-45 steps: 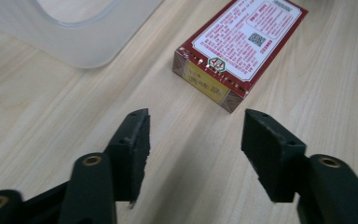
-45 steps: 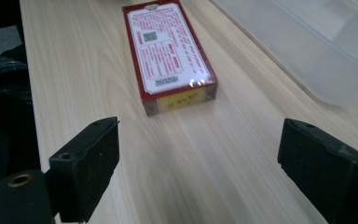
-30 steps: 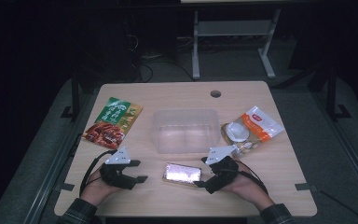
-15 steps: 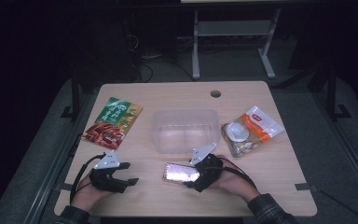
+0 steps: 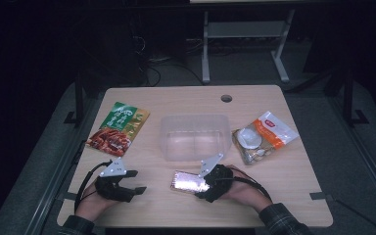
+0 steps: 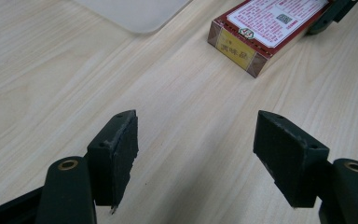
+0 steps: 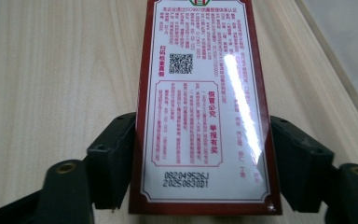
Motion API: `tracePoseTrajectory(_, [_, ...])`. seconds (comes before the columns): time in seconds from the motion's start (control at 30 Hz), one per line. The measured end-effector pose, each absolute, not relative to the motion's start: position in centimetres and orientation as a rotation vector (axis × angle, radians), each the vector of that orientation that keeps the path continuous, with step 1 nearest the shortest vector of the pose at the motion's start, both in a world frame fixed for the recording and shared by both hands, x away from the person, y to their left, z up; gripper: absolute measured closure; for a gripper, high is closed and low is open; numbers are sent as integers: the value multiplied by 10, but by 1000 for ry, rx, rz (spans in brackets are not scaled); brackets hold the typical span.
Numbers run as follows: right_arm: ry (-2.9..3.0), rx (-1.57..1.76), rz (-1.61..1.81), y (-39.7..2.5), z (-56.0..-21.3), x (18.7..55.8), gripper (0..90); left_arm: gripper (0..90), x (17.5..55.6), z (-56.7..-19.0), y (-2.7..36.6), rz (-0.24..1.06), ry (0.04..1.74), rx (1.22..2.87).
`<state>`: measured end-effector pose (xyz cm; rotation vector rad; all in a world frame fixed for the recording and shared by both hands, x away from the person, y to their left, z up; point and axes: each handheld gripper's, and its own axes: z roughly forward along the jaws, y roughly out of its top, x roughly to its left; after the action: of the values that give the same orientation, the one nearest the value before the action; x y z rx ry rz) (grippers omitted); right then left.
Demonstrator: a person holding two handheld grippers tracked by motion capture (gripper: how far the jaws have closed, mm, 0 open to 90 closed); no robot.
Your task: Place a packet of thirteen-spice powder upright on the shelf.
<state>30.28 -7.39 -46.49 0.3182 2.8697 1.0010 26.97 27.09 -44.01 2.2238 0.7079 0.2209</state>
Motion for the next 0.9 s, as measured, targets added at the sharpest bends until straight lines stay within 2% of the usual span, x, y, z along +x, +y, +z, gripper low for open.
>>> tracePoseTrajectory(0.33, [2873, 304, 1024, -78, -463, 303, 316, 278, 274, -437, 267, 211, 633, 2229])
tracePoseTrajectory(0.9, [2861, 237, 1135, -109, -429, 302, 317, 186, 291, -420, 232, 112, 377, 2223])
